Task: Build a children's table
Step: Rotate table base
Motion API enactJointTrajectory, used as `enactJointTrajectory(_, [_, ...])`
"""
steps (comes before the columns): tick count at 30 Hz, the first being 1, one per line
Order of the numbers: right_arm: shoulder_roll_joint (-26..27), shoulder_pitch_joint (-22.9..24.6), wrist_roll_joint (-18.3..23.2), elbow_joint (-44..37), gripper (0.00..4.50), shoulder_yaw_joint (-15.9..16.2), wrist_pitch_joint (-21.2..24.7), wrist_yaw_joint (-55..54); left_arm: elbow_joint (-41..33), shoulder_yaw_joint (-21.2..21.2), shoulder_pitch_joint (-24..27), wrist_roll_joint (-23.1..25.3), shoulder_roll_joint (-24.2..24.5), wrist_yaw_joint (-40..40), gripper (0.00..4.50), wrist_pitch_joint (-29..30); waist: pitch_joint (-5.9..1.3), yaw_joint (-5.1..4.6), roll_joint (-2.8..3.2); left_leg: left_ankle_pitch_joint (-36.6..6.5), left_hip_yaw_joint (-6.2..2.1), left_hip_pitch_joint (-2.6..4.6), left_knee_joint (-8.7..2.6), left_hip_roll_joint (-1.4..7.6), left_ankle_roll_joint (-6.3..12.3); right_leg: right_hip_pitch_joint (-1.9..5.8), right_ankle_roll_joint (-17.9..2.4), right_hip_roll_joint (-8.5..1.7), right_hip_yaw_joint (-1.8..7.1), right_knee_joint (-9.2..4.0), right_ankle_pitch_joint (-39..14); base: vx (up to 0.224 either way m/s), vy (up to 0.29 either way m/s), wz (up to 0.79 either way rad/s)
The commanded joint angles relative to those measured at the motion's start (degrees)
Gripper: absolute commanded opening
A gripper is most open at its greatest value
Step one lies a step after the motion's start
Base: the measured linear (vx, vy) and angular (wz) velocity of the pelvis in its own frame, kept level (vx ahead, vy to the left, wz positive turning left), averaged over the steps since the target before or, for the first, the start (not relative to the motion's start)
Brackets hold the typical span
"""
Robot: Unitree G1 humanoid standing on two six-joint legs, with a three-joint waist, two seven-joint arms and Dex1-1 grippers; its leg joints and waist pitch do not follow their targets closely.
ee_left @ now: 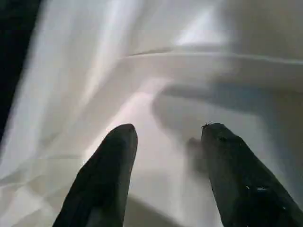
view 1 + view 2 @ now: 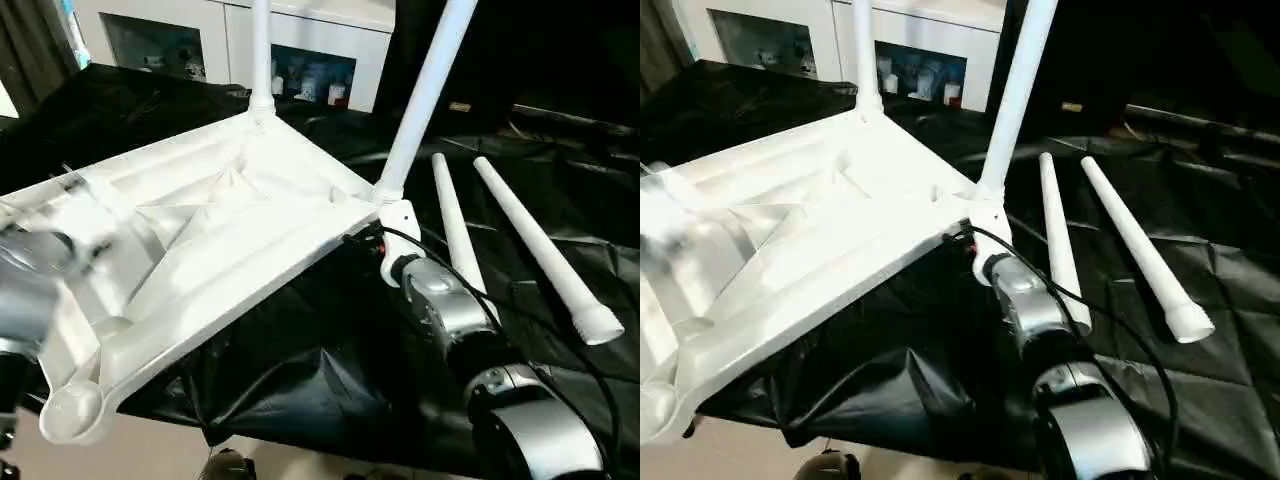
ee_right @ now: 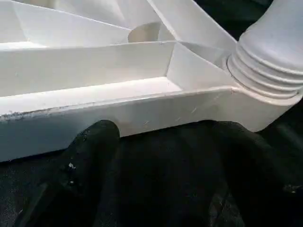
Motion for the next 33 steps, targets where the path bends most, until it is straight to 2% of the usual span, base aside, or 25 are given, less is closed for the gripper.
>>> enactJointTrajectory(1, [0.0,-1.1,-0.5,1.5,3.61,-0.3,-1.1,-0.3,-2.2,-1.7,0.4,-0.6,1.0,-3.6,2.48,1.1,-4.11,-0.08,2.07,-15.8,-1.29,2.26,-4.25,2.19,-4.49,1.73,-11.5,-3.61,2.41,-3.79,-5.5,0.0,0.0,0.0])
enactJointTrajectory(3, [0.4,-1.4,-0.6,2.1,3.61,-0.2,-1.5,0.2,-2.8,-2.7,0.7,-1.1,1.8,-5.9,2.48,0.2,-4.14,-0.08,2.07,-15.0,-1.27,2.18,-4.21,2.14,-4.21,1.77,-11.7,-3.52,2.4,-3.7,-4.5,0.0,0.0,0.0])
enactJointTrajectory(7, [0.6,-2.0,-1.0,3.7,3.61,0.4,-2.6,1.0,-8.0,-4.1,1.7,-6.6,2.5,-13.1,2.48,0.8,-4.29,-0.04,2.04,-12.2,-1.17,2.08,-4.01,2.05,-3.78,1.98,-12.7,-3.38,2.28,-3.15,-0.8,0.0,0.0,0.0])
enactJointTrajectory(8, [0.7,-2.3,-1.0,4.4,3.61,0.4,-2.9,1.3,-10.9,-4.6,1.9,-9.6,2.5,-17.0,2.48,1.5,-4.31,-0.14,1.85,-11.7,-1.09,2.02,-3.96,2.03,-3.69,2.1,-12.9,-3.28,2.26,-3.02,0.1,0.0,0.0,0.0])
enactJointTrajectory(9, [0.7,-2.4,-1.0,4.5,3.61,0.4,-2.9,1.3,-11.5,-4.9,2.0,-10.5,2.6,-18.4,2.48,1.0,-4.3,-0.08,1.98,-11.5,-1.03,2.13,-3.9,2.0,-3.62,1.98,-13.1,-3.23,2.25,-2.96,0.4,0.0,0.0,0.0])
enactJointTrajectory(14, [0.8,-3.0,-1.1,5.7,3.61,0.4,-3.6,1.6,-14.8,-6.9,2.0,-15.0,2.3,-26.2,2.48,-4.0,-4.15,-0.26,1.88,-13.4,-0.97,2.01,-4.04,2.05,-4.21,2.1,-12.5,-3.4,2.39,-3.16,-2.1,0.0,0.0,0.0])
enactJointTrajectory(18, [1.0,-3.7,-1.4,6.5,3.61,0.6,-4.4,2.5,-13.8,-9.8,-2.7,-18.5,-2.0,-30.5,2.48,-5.5,-4.16,-0.26,1.97,-14.0,-0.86,2.21,-3.94,1.98,-4.63,2.01,-12.4,-3.38,2.47,-3.31,-3.3,0.0,0.0,0.0])
enactJointTrajectory(20, [1.0,-3.8,-1.4,6.7,3.61,0.6,-4.6,2.9,-12.2,-10.4,-4.5,-18.9,-4.1,-30.9,2.48,-6.6,-4.17,-0.33,1.95,-14.3,-0.82,2.17,-3.89,1.9,-4.77,2.02,-12.1,-3.32,2.51,-3.36,-3.6,0.0,0.0,0.0])
enactJointTrajectory(21, [1.0,-3.8,-1.5,6.6,3.61,0.6,-4.6,3.0,-10.7,-10.6,-5.5,-18.9,-5.4,-30.7,2.48,-7.3,-4.14,-0.48,1.75,-14.0,-0.86,1.96,-3.9,1.82,-4.59,2.21,-12.1,-3.29,2.52,-3.37,-3.5,0.0,0.0,0.0])
enactJointTrajectory(22, [0.9,-3.9,-1.6,6.6,3.61,0.6,-4.7,2.9,-7.5,-11.2,-7.3,-18.4,-7.3,-30.2,2.48,-9.4,-4.19,-0.41,1.97,-13.9,-0.89,1.94,-3.84,1.81,-4.59,2.27,-12.1,-3.36,2.56,-3.35,-3.4,0.0,0.0,0.0])
enactJointTrajectory(23, [0.9,-3.9,-1.6,6.6,3.61,0.7,-4.8,2.9,-6.1,-11.4,-8.0,-18.1,-7.9,-29.9,2.48,-10.2,-4.21,-0.47,1.82,-14.0,-0.86,1.93,-3.81,1.77,-4.41,2.29,-12.2,-3.37,2.58,-3.52,-3.7,0.0,0.0,0.0])
enactJointTrajectory(24, [0.8,-4.0,-1.6,6.7,3.61,0.6,-4.9,2.9,-3.4,-12.0,-9.2,-17.3,-9.0,-29.4,2.48,-12.1,-4.36,-0.47,2.01,-13.7,-0.99,1.88,-3.8,1.86,-4.49,2.47,-12.3,-3.53,2.57,-3.29,-3.2,0.0,0.0,0.0])
enactJointTrajectory(25, [0.6,-4.0,-1.6,6.7,3.61,0.6,-5.1,2.8,-0.3,-12.6,-10.6,-16.1,-10.1,-28.4,2.48,-14.7,-4.28,-0.76,1.9,-13.2,-1.13,1.47,-3.9,1.77,-4.46,2.76,-12.1,-3.42,2.49,-3.23,-3.1,0.0,0.0,0.0])
enactJointTrajectory(26, [0.3,-3.9,-1.6,6.5,3.61,0.5,-5.3,2.8,4.2,-13.3,-12.7,-14.7,-11.8,-27.0,2.48,-17.6,-4.3,-0.93,1.94,-14.1,-1.04,1.74,-3.81,1.65,-4.16,2.47,-11.9,-3.32,2.54,-3.58,-4.0,0.0,0.0,0.0])
enactJointTrajectory(28, [-0.2,-3.6,-1.6,6.1,3.61,0.3,-5.4,2.8,7.6,-13.6,-14.4,-14.3,-13.4,-26.1,2.48,-18.9,-4.44,-1.09,1.78,-13.3,-1.16,1.63,-3.78,1.79,-3.74,2.78,-12.4,-3.49,2.54,-3.43,-3.1,0.0,0.0,0.0])
enactJointTrajectory(29, [-0.7,-3.3,-1.7,5.6,3.61,0.2,-5.5,2.7,11.0,-13.8,-16.1,-13.9,-14.9,-24.8,2.48,-20.3,-4.55,-1.16,2.37,-12.6,-1.03,1.92,-3.57,1.76,-3.64,2.59,-12.8,-3.31,2.52,-3.35,-1.2,0.0,0.0,0.0])
enactJointTrajectory(30, [-0.9,-3.1,-1.7,5.3,3.61,0.1,-5.6,2.7,12.5,-13.9,-16.9,-13.6,-15.5,-24.1,2.48,-21.1,-4.54,-1.18,2.21,-12.1,-0.98,1.95,-3.5,1.7,-3.36,2.57,-13.1,-3.16,2.49,-3.27,-0.2,0.0,0.0,0.0])
enactJointTrajectory(31, [-1.5,-2.8,-1.6,4.6,3.61,-0.2,-5.6,2.5,15.7,-14.0,-18.3,-12.9,-16.6,-22.2,2.48,-22.6,-4.71,-1.0,2.18,-10.7,-1.06,1.82,-3.4,1.79,-2.66,2.9,-13.9,-3.3,2.43,-2.91,2.5,0.0,0.0,0.0])
enactJointTrajectory(32, [-2.0,-2.5,-1.5,3.9,3.61,-0.4,-5.5,2.3,18.9,-14.1,-19.6,-12.1,-17.6,-20.5,2.48,-24.3,-4.64,-0.92,3.19,-10.9,-1.12,1.89,-3.3,1.62,-2.56,2.81,-14.1,-3.17,2.39,-2.91,3.0,0.0,0.0,0.0])
enactJointTrajectory(33, [-2.0,-2.5,-1.4,3.8,3.61,-0.5,-5.5,2.2,19.4,-14.1,-19.9,-12.0,-17.7,-20.2,2.48,-24.6,-4.66,-1.05,2.81,-11.3,-0.95,2.03,-3.32,1.67,-2.42,2.76,-14.1,-3.05,2.38,-3.17,3.1,0.0,0.0,0.0])
